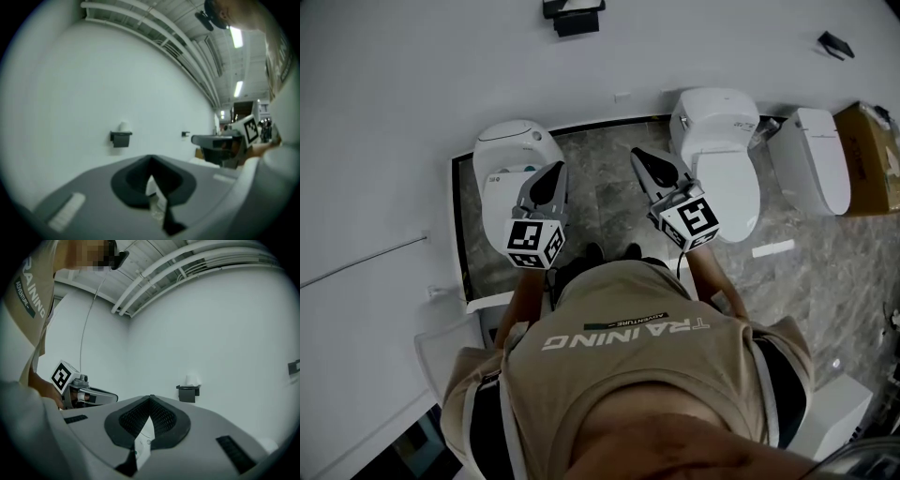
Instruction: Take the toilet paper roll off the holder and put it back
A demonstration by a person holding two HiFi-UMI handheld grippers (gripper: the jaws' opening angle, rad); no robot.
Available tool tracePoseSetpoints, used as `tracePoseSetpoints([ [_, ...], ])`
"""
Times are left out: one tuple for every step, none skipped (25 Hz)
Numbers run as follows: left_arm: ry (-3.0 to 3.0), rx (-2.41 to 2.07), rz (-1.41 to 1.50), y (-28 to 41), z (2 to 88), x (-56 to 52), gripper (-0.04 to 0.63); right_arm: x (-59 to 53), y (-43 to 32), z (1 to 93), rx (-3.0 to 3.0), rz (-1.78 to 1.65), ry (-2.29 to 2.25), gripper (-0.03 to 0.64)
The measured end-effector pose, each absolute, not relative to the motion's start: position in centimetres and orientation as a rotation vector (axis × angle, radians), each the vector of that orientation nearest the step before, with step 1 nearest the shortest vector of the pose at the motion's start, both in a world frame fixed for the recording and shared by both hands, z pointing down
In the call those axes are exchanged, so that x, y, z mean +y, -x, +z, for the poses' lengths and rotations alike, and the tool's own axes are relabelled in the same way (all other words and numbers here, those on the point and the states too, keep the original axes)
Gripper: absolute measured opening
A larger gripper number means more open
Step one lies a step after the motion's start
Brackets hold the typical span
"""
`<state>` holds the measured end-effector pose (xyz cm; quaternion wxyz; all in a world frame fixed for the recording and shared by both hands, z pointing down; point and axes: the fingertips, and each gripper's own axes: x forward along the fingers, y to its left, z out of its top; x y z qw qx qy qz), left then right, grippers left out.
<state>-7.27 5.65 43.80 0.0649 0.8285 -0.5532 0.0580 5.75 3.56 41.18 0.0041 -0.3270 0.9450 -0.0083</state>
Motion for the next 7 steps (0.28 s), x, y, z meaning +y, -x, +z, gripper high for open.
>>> tracePoseSetpoints([
  [-2.496,-1.676,0.175,7.2,44.1,5.7,0.000,3.5,-5.9,41.3,2.958,-0.022,1.023,0.012],
  [-2.491,-1.679,0.175,7.0,44.4,5.9,0.000,3.7,-6.1,41.5,2.953,-0.026,1.021,0.012],
  [-2.485,-1.679,0.173,6.7,44.8,6.1,0.000,3.9,-6.4,41.7,2.950,-0.031,1.020,0.012],
  [-2.480,-1.675,0.171,6.3,45.1,6.4,0.000,4.1,-6.8,41.8,2.949,-0.032,1.021,0.012],
  [-2.479,-1.671,0.169,5.9,45.3,6.5,0.000,4.2,-7.1,41.9,2.948,-0.029,1.025,0.012],
  [-2.479,-1.665,0.168,5.4,45.5,6.7,0.000,4.3,-7.5,41.9,2.947,-0.024,1.030,0.012],
  [-2.480,-1.660,0.166,5.0,45.7,6.8,0.000,4.4,-7.9,42.0,2.946,-0.017,1.036,0.012],
])
